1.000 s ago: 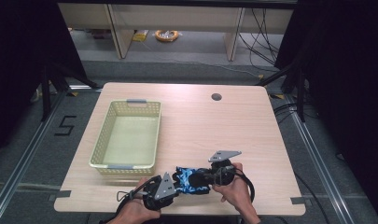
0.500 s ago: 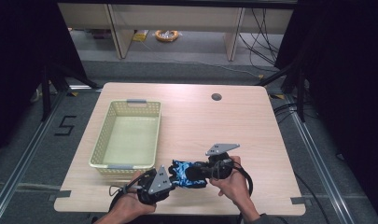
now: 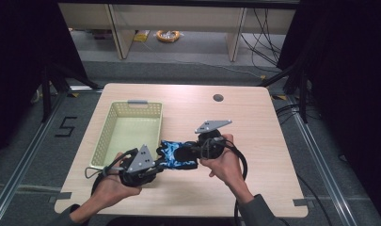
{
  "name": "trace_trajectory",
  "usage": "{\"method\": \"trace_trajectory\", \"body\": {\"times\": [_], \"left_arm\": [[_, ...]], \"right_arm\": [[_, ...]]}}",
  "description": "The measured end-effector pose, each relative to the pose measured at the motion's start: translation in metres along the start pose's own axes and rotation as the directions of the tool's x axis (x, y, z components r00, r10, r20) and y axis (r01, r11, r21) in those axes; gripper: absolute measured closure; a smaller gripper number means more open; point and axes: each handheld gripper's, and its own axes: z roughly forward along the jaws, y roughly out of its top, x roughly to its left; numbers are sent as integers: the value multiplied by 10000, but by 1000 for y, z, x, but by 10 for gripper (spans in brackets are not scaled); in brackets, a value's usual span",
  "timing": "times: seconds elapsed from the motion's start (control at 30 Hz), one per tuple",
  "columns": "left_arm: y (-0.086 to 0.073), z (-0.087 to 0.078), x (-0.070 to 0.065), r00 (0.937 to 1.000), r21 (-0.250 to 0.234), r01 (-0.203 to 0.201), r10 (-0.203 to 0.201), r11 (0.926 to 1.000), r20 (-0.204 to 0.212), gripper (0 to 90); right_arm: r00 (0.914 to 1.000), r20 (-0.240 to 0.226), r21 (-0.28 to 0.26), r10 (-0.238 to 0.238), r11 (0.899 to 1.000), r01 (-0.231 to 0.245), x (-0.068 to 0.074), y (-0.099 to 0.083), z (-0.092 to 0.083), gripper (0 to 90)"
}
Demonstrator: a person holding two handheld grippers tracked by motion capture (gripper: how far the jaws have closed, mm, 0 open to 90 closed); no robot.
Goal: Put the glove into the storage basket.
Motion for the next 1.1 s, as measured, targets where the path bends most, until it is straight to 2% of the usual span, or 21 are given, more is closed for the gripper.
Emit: {"method": "trace_trajectory", "body": {"times": [0.13, 0.17, 0.2, 0.23, 0.3, 0.37, 0.47, 0.53, 0.57, 0.73, 0.77, 0.8, 0.83, 0.87, 0.9, 0.93, 0.97, 1.0, 1.07, 1.1], "left_arm": [[-4, -11, 15, 9996, -132, 274, -275, 9995, -113, 818], [-5, -13, 18, 9996, -13, 269, -269, 9996, -77, 818], [-8, -16, 22, 9989, -86, 448, -449, 9990, -151, 818], [-8, -18, 25, 9988, 1, 443, -443, 9990, -193, 818], [-12, -22, 31, 9981, -49, 516, -517, 9987, -334, 818], [-16, -25, 37, 9974, 27, 576, -574, 9983, -435, 818], [-20, -31, 45, 9962, 40, 648, -645, 9979, -588, 819], [-23, -35, 52, 9958, 129, 657, -647, 9978, -655, 819], [-24, -37, 53, 9947, 149, 740, -727, 9971, -723, 819], [-33, -44, 67, 9943, 365, 796, -767, 9962, -744, 819], [-34, -45, 68, 9931, 375, 947, -918, 9948, -726, 818], [-35, -46, 71, 9938, 451, 877, -843, 9951, -719, 818], [-36, -48, 73, 9926, 484, 938, -896, 9944, -818, 818], [-38, -49, 77, 9930, 500, 919, -878, 9945, -784, 818], [-40, -49, 78, 9913, 517, 1079, -1035, 9928, -813, 818], [-42, -49, 81, 9917, 584, 1054, -1006, 9927, -799, 819], [-44, -49, 84, 9901, 583, 1167, -1116, 9915, -846, 818], [-47, -49, 89, 9889, 612, 1269, -1215, 9900, -851, 818], [-52, -48, 95, 9889, 740, 1233, -1163, 9896, -926, 818], [-55, -47, 97, 9858, 688, 1459, -1392, 9869, -941, 818]], "right_arm": [[9999, -117, -11, -75, 10000, 75, 4, 13, 8, 823], [9997, -242, -31, 95, 9999, -96, 7, 17, 12, 823], [9997, -253, 4, 65, 10000, -65, 7, 20, 14, 823], [9994, -327, -10, 105, 9999, -105, 9, 24, 18, 823], [9995, -289, -37, -102, 9999, 101, 11, 30, 25, 823], [9993, -369, -22, -19, 10000, 18, 14, 36, 30, 823], [9992, -363, 89, -140, 9999, 143, 16, 46, 40, 824], [9990, -442, 33, 11, 10000, -10, 20, 51, 47, 823], [9991, -423, 104, -81, 9999, 85, 20, 55, 51, 824], [9985, -534, 171, -138, 9997, 147, 24, 66, 65, 823], [9980, -595, 276, -223, 9993, 239, 25, 68, 69, 823], [9980, -637, 217, -59, 9997, 73, 26, 68, 72, 823], [9978, -645, 343, -123, 9993, 146, 26, 70, 73, 823], [9974, -722, 247, -53, 9997, 71, 27, 71, 78, 823], [9975, -707, 77, -37, 10000, 42, 28, 72, 84, 823], [9972, -752, 458, 43, 9990, -9, 29, 74, 84, 823], [9972, -749, 292, 5, 9996, 17, 29, 75, 89, 823], [9979, -646, 467, -10, 9989, 41, 30, 77, 92, 823], [9983, -573, 523, 56, 9986, -26, 31, 79, 102, 823], [9984, -552, 513, 140, 9986, -112, 32, 79, 107, 823]]}}
